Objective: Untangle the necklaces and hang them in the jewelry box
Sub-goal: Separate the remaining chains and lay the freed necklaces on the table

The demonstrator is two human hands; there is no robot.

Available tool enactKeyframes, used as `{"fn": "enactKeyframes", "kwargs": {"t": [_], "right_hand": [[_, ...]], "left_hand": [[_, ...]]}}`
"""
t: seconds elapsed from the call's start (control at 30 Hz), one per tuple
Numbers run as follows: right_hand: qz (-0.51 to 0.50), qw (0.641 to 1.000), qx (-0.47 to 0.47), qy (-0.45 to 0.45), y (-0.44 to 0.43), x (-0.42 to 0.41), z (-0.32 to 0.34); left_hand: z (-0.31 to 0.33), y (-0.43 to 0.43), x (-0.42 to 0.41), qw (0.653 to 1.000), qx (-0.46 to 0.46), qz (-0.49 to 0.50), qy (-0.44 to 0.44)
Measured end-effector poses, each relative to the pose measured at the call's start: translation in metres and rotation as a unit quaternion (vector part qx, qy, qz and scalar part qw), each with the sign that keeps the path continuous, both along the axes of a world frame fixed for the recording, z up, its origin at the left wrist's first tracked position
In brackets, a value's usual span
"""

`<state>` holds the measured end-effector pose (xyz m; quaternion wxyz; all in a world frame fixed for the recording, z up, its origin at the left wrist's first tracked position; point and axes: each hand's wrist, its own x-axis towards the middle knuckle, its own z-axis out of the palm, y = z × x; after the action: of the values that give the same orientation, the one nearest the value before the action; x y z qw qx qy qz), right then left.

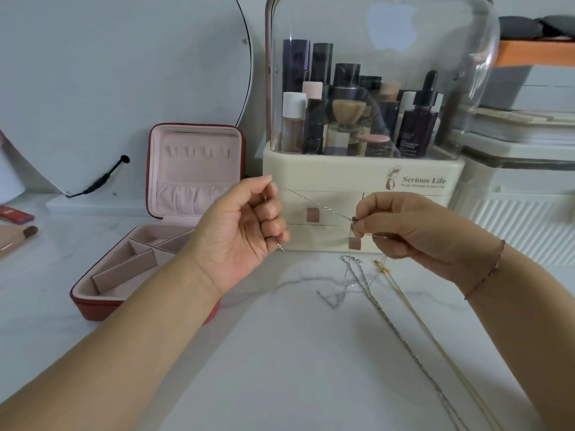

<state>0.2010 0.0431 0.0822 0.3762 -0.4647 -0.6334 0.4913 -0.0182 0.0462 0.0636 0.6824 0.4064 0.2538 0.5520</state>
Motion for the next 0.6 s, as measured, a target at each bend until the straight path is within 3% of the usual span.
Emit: {"fn": "enactKeyframes", "kwargs": {"t": [0.1,0.2,0.3,0.43,0.6], "right_hand": [[-0.016,0.998,0.016,0.053,0.001,0.003,0.002],[-0.019,0.994,0.053,0.096,0.002,0.007,0.005],[-0.005,0.984,0.082,0.159,0.000,0.009,0.009],[0.008,0.966,0.104,0.235,-0.003,0.011,0.014],[-0.001,0.975,0.115,0.192,-0.005,0.011,0.015]], "left_hand": [[0.002,0.003,-0.007,0.996,-0.005,0.050,0.073],[0.002,0.006,-0.013,0.973,0.001,0.119,0.200],[-0.001,0.008,-0.016,0.927,0.028,0.193,0.321],[-0.008,0.011,-0.017,0.855,0.077,0.292,0.422],[-0.009,0.009,-0.018,0.781,0.108,0.342,0.512]]}}
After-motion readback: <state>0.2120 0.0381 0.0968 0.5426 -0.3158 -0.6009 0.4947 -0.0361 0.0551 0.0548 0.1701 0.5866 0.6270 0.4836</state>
